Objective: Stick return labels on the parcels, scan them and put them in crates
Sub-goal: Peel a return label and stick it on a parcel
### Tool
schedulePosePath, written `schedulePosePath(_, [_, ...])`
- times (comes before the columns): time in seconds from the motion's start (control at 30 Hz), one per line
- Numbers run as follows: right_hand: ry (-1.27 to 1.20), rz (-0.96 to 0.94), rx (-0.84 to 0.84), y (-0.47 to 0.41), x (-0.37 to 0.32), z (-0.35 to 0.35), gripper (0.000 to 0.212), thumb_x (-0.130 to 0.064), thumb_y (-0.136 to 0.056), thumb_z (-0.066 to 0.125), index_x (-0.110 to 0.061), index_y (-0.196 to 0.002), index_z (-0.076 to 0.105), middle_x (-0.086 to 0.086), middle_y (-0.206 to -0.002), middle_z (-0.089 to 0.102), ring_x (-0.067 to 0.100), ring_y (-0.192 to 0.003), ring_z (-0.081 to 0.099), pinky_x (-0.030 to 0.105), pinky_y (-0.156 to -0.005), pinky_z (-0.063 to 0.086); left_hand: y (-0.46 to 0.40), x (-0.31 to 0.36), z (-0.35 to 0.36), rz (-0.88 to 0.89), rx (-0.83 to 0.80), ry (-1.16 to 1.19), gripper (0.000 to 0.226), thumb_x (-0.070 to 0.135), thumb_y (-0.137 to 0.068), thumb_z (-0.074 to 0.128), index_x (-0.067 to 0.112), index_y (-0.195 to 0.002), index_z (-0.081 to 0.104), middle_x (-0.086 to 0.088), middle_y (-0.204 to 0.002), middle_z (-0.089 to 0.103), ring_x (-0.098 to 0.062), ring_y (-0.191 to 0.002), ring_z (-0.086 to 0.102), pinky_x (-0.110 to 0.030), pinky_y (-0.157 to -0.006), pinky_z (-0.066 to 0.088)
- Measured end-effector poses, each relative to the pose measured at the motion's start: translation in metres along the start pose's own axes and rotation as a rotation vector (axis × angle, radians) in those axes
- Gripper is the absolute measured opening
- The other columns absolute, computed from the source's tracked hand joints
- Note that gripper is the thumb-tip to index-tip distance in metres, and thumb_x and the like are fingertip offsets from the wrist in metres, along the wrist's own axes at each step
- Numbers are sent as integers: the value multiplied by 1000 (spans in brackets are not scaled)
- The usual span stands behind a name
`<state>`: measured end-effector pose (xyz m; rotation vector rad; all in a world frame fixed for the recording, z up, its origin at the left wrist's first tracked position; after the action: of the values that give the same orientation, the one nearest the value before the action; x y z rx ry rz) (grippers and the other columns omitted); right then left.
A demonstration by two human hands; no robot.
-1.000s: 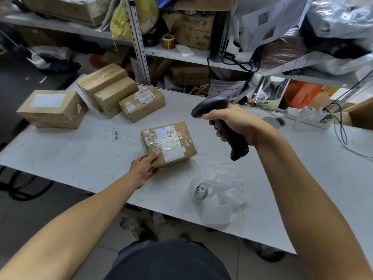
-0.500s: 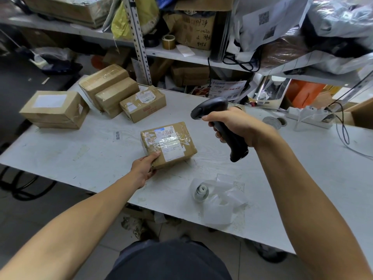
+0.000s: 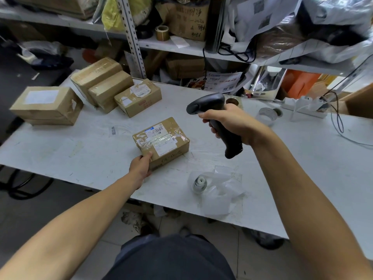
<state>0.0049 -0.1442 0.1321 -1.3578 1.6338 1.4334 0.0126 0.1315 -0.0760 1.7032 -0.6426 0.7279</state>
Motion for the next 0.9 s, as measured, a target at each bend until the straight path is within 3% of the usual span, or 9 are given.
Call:
schedulePosePath(0.1, [17, -13, 23, -1, 10, 0, 24, -32, -90, 72, -10, -98, 69, 5, -80, 59, 16, -71, 60, 31, -66, 51, 1, -8, -1, -33, 45, 79, 32, 43, -105, 41, 21, -86, 56, -3, -86, 58, -21, -80, 53, -35, -75, 50])
schedulePosePath(0.23, [135, 65, 118, -1, 58, -8, 18, -27, -90, 72, -11, -96, 66, 6, -78, 61, 18, -71, 61, 33, -68, 52, 2, -29, 2, -110, 100, 152, 32, 31, -105, 29, 21, -76, 39, -3, -67, 36, -17, -55, 28, -30, -54, 28])
schedulePosePath(0.4, [262, 387, 344, 20, 175, -36, 23, -27, -88, 72, -6, -95, 67, 10, -84, 65, 26, -79, 63, 35, -71, 47, 11, -56, 10, -115, 144, 101, 45, 36, -108, 28, 13, -75, 48, -7, -70, 49, -20, -60, 43, -31, -57, 36])
schedulePosePath(0.53, [237, 588, 449, 47, 244, -43, 21, -25, -89, 66, -6, -84, 60, 14, -85, 60, 25, -71, 55, 34, -63, 42, 11, -70, 11, -90, 123, -5, 44, 33, -107, 30, 12, -77, 55, -12, -80, 55, -23, -64, 46, -34, -66, 40])
schedulePosePath(0.67, [150, 677, 524, 53, 267, -31, 42, -41, -88, 67, -3, -107, 63, 17, -106, 66, 28, -85, 60, 36, -72, 49, 7, -70, 10, -68, 87, -81, 37, 27, -103, 33, 15, -81, 61, -10, -88, 59, -25, -79, 51, -36, -76, 44])
schedulePosePath(0.73, [264, 643, 620, 50, 268, -24, 77, -52, -75, 73, -9, -135, 50, 17, -134, 53, 36, -117, 52, 46, -98, 45, 6, -70, 11, -64, 75, -95, 40, 30, -104, 32, 16, -81, 62, -9, -90, 60, -26, -82, 52, -37, -78, 44])
schedulePosePath(0.8, [457, 452, 761, 52, 253, -12, 96, -47, -72, 80, -16, -149, 31, 15, -144, 32, 34, -132, 30, 48, -110, 26, 4, -71, 11, -54, 79, -101, 42, 33, -105, 32, 16, -81, 62, -9, -90, 60, -26, -84, 52, -38, -79, 43])
schedulePosePath(0.83, [570, 290, 787, 51, 242, -4, 92, -42, -73, 81, -18, -148, 34, 14, -141, 31, 32, -131, 28, 48, -109, 24, 5, -72, 10, -55, 81, -102, 43, 34, -105, 31, 17, -81, 62, -8, -90, 61, -26, -85, 52, -39, -80, 44])
schedulePosePath(0.9, [774, -48, 663, 44, 220, 20, 70, -36, -74, 80, -20, -136, 50, 11, -131, 42, 32, -124, 36, 47, -104, 30, 6, -73, 10, -47, 84, -105, 44, 35, -105, 31, 17, -81, 63, -8, -92, 62, -26, -87, 53, -42, -84, 47])
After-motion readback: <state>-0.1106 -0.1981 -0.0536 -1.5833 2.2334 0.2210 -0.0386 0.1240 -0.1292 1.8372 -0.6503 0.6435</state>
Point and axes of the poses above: each hand's wrist, its own y-axis away from the middle knuckle, its own z-axis out of the palm, x = y × z, the point moved 3 cm from there along -y, towards the middle knuckle
